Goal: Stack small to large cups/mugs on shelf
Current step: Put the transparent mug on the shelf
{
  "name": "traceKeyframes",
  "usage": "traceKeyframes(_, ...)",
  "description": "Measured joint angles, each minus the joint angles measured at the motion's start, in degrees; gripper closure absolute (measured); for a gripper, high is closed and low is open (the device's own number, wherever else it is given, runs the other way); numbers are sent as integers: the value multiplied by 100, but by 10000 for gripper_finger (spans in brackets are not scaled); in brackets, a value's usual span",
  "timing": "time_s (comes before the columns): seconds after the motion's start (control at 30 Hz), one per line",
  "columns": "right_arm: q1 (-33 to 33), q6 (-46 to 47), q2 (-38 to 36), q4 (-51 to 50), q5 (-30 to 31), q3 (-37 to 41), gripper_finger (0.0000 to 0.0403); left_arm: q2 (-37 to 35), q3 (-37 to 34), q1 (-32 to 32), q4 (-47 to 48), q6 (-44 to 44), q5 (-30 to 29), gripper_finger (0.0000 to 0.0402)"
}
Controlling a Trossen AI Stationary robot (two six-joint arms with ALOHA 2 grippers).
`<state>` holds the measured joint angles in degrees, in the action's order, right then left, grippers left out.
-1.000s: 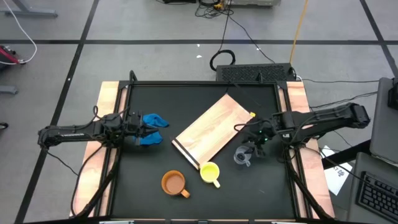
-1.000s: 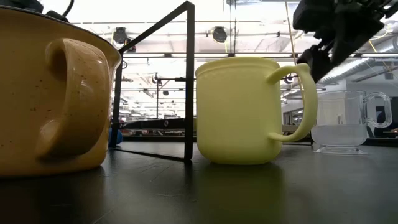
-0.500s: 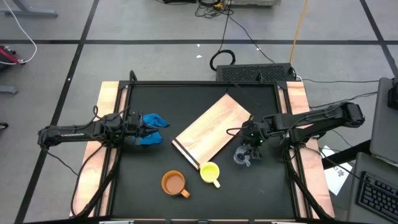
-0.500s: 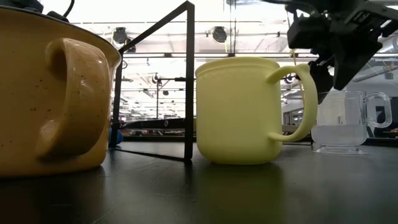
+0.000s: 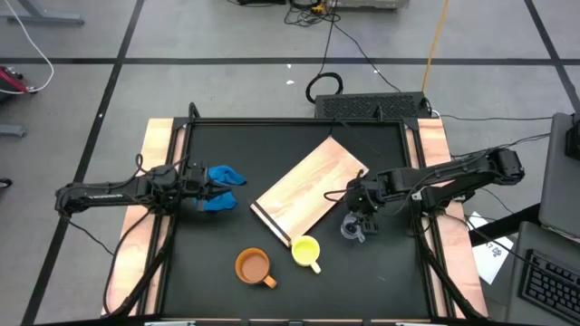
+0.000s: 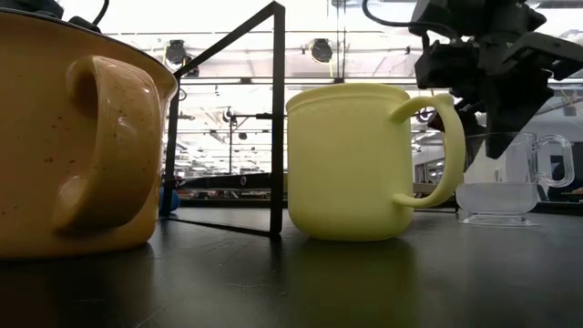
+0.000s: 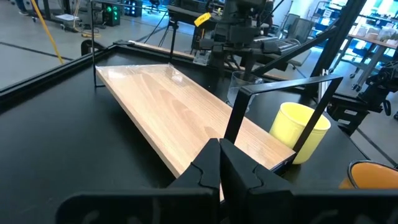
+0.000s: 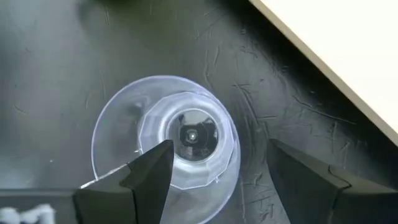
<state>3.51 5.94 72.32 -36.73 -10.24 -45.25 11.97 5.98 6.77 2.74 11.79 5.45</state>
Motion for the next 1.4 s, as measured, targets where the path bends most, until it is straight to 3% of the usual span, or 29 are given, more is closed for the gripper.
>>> traceKeyframes(0.27, 0, -42, 17, 7, 2, 2, 208, 2, 0, 1, 2, 0, 0, 398)
traceKeyframes(0.9, 0, -109, 15, 3, -2, 3, 394, 1, 0, 0, 2, 0, 0, 398)
traceKeyframes(1.4, -2, -217, 12, 179, -46, -307, 402, 2, 0, 1, 4, 0, 0, 398)
